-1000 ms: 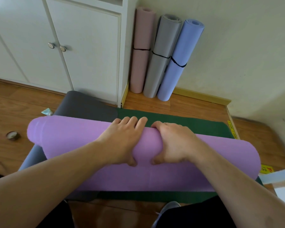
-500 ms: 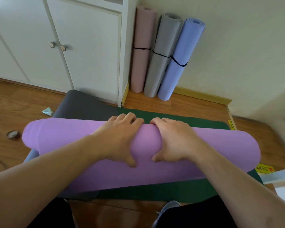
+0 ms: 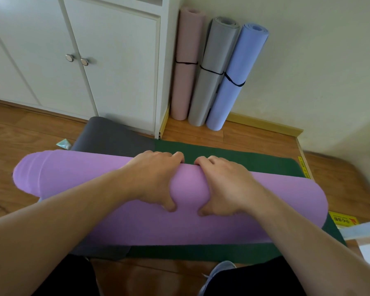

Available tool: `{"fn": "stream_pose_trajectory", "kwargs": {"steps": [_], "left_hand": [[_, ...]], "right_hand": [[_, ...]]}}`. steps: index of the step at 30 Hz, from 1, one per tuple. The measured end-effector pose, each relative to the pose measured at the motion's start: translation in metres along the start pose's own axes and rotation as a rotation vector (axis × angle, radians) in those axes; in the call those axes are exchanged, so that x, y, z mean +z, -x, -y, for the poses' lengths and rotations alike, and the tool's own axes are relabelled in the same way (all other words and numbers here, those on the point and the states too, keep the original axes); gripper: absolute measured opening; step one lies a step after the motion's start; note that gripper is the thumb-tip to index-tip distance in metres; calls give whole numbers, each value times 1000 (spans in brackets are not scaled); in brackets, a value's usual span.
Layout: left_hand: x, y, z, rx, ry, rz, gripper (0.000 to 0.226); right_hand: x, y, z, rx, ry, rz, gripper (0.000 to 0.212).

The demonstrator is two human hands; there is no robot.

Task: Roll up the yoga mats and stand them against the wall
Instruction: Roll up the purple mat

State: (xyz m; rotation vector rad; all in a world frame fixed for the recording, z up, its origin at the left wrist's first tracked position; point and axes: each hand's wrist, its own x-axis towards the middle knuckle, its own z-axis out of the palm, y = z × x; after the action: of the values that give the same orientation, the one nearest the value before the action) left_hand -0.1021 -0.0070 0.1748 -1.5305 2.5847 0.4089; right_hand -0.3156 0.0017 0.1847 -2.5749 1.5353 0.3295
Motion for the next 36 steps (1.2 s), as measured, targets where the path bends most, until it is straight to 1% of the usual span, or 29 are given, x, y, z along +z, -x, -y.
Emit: {"fn": "stream_pose_trajectory", "kwargs": {"steps": [2,4,6,8,10,12,14,15,16,19,21,23,25,27,29,31,33,34,35,36], "left_hand": [[4,1,0,20,-44,-27,105],[10,2,-5,49,-107,-34,123],[15,0,-10,51,-150,-15,129],[18,-3,-13,43,-148,-26,123],[17,-6,-11,50,-119,-53,111],[13,-7,-8,39,-74,-68,101],[7,-6,-6,8,-17,-55,97],[5,-5,-4,-6,9,-32,97],[3,-4,-2,-18,34,-2,97],[0,0,1,-43,100,74,96],[0,3,1,-39,111,93,100],[2,4,-2,-4,20,83,116],[6,3,-6,18,-90,66,131],[9,1,-11,9,-120,37,127],[9,-2,-13,13,-106,-1,113],[5,-4,-11,21,-77,-29,104],[0,-3,-7,-1,-23,-6,102],[-3,-2,-5,-19,4,20,101],[-5,-1,-3,-37,32,48,99],[-6,0,-2,-51,58,79,98]], "right_hand": [[-4,-2,-4,12,-43,-8,100],[-7,-2,-8,47,-99,16,101],[-7,1,-10,80,-150,64,100],[-5,1,-8,90,-180,93,98],[-3,2,-8,78,-180,88,102],[-1,3,-9,57,-134,73,116],[2,4,-9,24,-61,57,130],[3,3,-7,11,-31,48,131],[3,2,-6,4,-19,43,127],[1,-1,-2,-11,-40,35,105],[-1,-1,-4,-17,-64,15,97],[-3,-2,-7,0,-88,11,96],[-3,-2,-9,41,-139,50,98],[-1,-2,-12,67,-184,84,101],[1,0,-13,61,-207,87,106],[2,2,-12,38,-190,71,123],[4,3,-9,11,-109,49,141],[5,3,-6,0,-62,37,144],[6,2,-4,-5,-33,30,141],[7,1,-2,-8,-27,24,133]]}}
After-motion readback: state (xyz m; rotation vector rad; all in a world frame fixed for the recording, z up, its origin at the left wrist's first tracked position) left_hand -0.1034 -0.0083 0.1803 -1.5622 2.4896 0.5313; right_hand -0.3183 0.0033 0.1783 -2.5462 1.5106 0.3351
